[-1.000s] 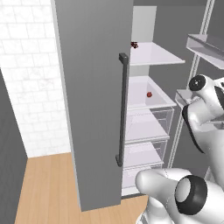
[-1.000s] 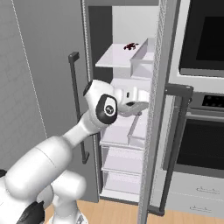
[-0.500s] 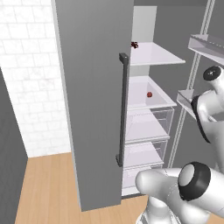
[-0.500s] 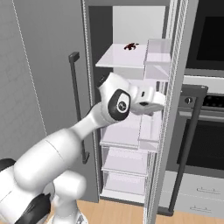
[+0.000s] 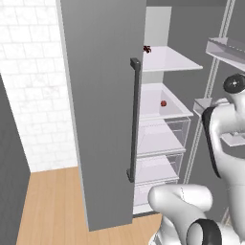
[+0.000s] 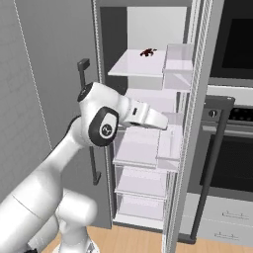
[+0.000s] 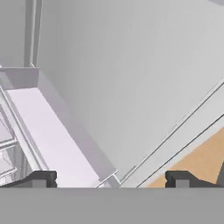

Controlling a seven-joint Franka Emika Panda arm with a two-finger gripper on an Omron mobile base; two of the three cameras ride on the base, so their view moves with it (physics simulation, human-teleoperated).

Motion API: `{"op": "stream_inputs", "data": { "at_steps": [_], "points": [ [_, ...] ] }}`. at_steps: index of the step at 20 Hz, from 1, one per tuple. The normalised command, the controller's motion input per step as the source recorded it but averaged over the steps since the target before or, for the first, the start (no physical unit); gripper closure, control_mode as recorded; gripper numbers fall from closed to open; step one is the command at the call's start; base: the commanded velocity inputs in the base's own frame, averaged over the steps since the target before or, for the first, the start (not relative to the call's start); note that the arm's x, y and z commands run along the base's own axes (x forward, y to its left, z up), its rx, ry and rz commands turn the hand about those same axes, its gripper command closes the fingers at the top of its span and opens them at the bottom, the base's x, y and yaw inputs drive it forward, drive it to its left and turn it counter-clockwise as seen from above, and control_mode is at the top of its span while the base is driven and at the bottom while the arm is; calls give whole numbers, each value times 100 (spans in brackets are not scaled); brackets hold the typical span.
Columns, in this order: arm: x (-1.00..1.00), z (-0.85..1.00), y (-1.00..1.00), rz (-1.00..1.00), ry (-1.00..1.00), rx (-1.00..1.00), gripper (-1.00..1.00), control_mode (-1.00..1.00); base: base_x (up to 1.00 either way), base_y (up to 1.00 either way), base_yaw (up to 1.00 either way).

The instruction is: Take the strawberry from the fridge and place it on top of the pancake, located on the dining counter.

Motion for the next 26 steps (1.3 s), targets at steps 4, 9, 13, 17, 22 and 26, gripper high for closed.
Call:
{"op": "stream_inputs", "data": {
  "at_steps": [4,9,13,17,22,26],
  "points": [
    [-4,0,99,1,-15,13,-100,-100,0,0,0],
    [-17,0,92,15,-4,17,-100,-100,0,0,0],
    [-56,-14,79,34,0,14,-100,-100,0,0,0],
    [-43,-24,78,31,1,15,-100,-100,0,0,0],
    [-8,-9,70,17,4,9,-100,-100,0,0,0],
    [15,0,19,0,9,0,-100,-100,0,0,0]
  ]
}}
